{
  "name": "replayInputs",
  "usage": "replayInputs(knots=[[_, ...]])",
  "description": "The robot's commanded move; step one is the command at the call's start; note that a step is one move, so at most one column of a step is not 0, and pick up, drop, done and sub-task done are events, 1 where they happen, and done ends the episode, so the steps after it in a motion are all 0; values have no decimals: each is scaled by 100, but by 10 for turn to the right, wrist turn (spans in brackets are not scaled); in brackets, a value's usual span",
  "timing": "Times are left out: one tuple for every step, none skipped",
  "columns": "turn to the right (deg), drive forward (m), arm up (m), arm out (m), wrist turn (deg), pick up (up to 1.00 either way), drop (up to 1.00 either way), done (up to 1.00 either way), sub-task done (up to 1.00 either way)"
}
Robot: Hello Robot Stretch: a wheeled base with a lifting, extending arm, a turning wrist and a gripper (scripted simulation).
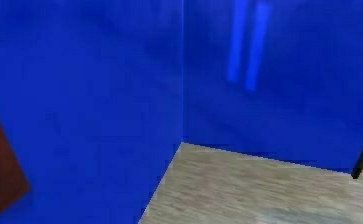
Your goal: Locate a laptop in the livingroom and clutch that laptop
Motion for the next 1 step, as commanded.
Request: replayInputs(knots=[[0,5,0,0,0,0,0,0,0]])
